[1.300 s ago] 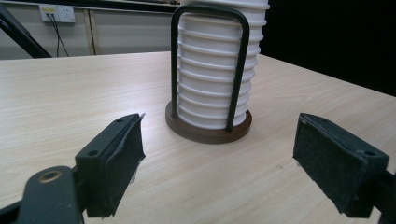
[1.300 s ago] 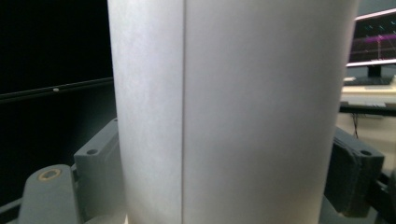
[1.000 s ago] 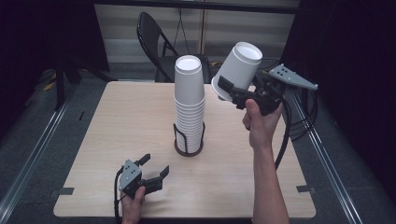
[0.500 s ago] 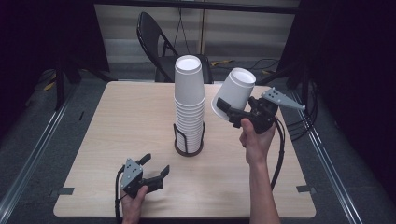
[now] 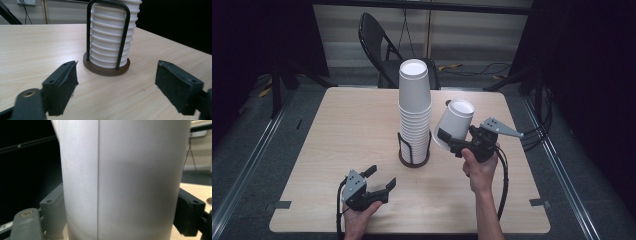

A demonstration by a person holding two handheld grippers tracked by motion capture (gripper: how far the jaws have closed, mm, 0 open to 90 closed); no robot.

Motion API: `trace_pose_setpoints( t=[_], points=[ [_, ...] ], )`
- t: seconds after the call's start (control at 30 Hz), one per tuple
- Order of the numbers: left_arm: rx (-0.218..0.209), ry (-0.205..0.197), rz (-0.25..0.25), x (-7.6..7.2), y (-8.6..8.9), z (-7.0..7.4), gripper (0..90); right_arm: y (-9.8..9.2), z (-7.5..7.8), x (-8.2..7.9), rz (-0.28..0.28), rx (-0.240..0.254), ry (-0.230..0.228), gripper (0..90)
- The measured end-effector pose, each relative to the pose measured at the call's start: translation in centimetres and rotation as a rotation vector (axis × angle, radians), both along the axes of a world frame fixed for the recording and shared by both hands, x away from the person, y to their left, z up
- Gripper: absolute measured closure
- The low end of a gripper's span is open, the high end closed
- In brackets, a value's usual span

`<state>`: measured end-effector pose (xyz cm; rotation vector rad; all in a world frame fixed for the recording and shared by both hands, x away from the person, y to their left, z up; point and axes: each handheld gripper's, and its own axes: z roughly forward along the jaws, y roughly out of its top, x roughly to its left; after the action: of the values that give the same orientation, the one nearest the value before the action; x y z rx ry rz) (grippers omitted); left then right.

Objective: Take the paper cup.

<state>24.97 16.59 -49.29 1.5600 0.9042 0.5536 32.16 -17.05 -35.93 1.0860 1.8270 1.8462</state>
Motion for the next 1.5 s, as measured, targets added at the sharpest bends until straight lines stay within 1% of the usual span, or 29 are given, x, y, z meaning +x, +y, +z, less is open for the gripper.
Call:
trace_pose_setpoints(
  t=[0.03,0.07,0.2,0.33,0.37,0.47,0.5,0.53,0.57,0.63,0.67,0.77,0.8,0.83,0.87,0.9,0.93,1.0,1.03,1.13,1.17,1.2,1.23,1.3,1.33,1.37,1.4,1.47,1.5],
  points=[
    [0.0,0.0,0.0,0.0,0.0,0.0,21.0,0.0,0.0,0.0,0.0,0.0,0.0,15.5],
    [-0.005,-0.005,-0.002,-0.1,-0.1,0.0,23.6,0.1,-0.6,-0.2,0.006,0.002,0.015,15.5],
    [0.003,-0.029,0.01,-0.2,-0.3,0.2,22.5,0.3,-1.3,-0.6,0.013,0.011,0.029,15.5],
    [0.0,-0.039,-0.009,-0.2,-0.4,0.3,23.8,0.7,-2.3,-1.2,0.027,0.027,0.055,15.5],
    [-0.001,-0.042,-0.013,-0.3,-0.4,0.4,26.1,0.8,-2.6,-1.3,0.031,0.035,0.062,15.5],
    [-0.006,-0.041,-0.024,-0.2,-0.6,0.5,25.4,0.9,-3.6,-1.5,0.058,0.097,0.105,15.5],
    [-0.013,-0.046,-0.032,-0.2,-0.8,0.5,26.2,1.1,-4.3,-1.7,0.066,0.104,0.129,15.5],
    [-0.013,-0.046,-0.032,-0.2,-0.8,0.5,26.2,1.1,-4.3,-1.7,0.066,0.104,0.129,15.5],
    [-0.011,-0.051,-0.032,-0.3,-0.8,0.5,26.9,1.3,-5.0,-2.0,0.075,0.118,0.15,15.6],
    [-0.015,-0.05,-0.037,-0.3,-0.9,0.5,28.1,1.3,-5.3,-2.1,0.079,0.127,0.157,15.6],
    [-0.015,-0.05,-0.039,-0.3,-1.0,0.5,28.1,1.5,-5.9,-2.2,0.08,0.148,0.174,15.6],
    [-0.021,-0.048,-0.053,-0.3,-1.3,0.5,28.1,1.6,-6.5,-2.3,0.08,0.159,0.187,15.6],
    [-0.008,-0.041,-0.067,-0.3,-1.5,0.6,27.9,1.8,-7.0,-2.5,0.087,0.185,0.202,15.6],
    [-0.008,-0.041,-0.067,-0.3,-1.5,0.6,27.3,1.8,-7.2,-2.6,0.085,0.19,0.207,15.6],
    [-0.011,-0.042,-0.068,-0.3,-1.6,0.6,26.8,1.8,-7.5,-2.7,0.086,0.205,0.215,15.6],
    [-0.018,-0.045,-0.086,-0.3,-1.8,0.7,26.7,1.8,-7.8,-2.8,0.092,0.222,0.224,15.7],
    [-0.018,-0.045,-0.086,-0.3,-1.8,0.7,26.5,1.8,-7.8,-2.8,0.092,0.222,0.224,15.7],
    [-0.019,-0.04,-0.093,-0.3,-2.0,0.7,26.4,1.9,-8.3,-3.0,0.089,0.244,0.24,15.7],
    [-0.021,-0.042,-0.096,-0.2,-2.1,0.7,25.8,1.9,-8.8,-3.0,0.102,0.274,0.261,15.7],
    [-0.032,-0.042,-0.1,-0.2,-2.3,0.7,26.9,2.0,-9.2,-3.1,0.099,0.283,0.274,15.7],
    [-0.027,-0.046,-0.113,-0.2,-2.4,0.7,26.9,2.0,-9.3,-3.2,0.091,0.294,0.283,15.7],
    [-0.021,-0.057,-0.113,-0.2,-2.4,0.7,26.5,2.0,-9.8,-3.3,0.092,0.334,0.303,15.7],
    [-0.024,-0.055,-0.124,-0.2,-2.6,0.7,27.3,2.0,-10.0,-3.5,0.089,0.352,0.315,15.6],
    [-0.013,-0.069,-0.129,-0.1,-2.8,0.8,27.1,2.0,-10.2,-3.7,0.093,0.38,0.337,15.6],
    [-0.004,-0.071,-0.143,-0.1,-2.9,0.8,28.2,2.0,-10.4,-3.7,0.093,0.395,0.344,15.6],
    [-0.007,-0.074,-0.141,-0.1,-3.1,0.8,29.1,2.0,-10.6,-3.8,0.091,0.416,0.355,15.7],
    [0.005,-0.08,-0.151,0.0,-3.1,0.8,29.1,2.0,-10.8,-3.8,0.096,0.443,0.365,15.6],
    [0.006,-0.084,-0.156,0.0,-3.2,0.8,29.0,1.8,-11.3,-3.6,0.115,0.5,0.392,15.6],
    [0.009,-0.09,-0.155,0.0,-3.4,0.9,29.0,1.8,-11.3,-3.6,0.115,0.5,0.392,15.6]
  ],
)
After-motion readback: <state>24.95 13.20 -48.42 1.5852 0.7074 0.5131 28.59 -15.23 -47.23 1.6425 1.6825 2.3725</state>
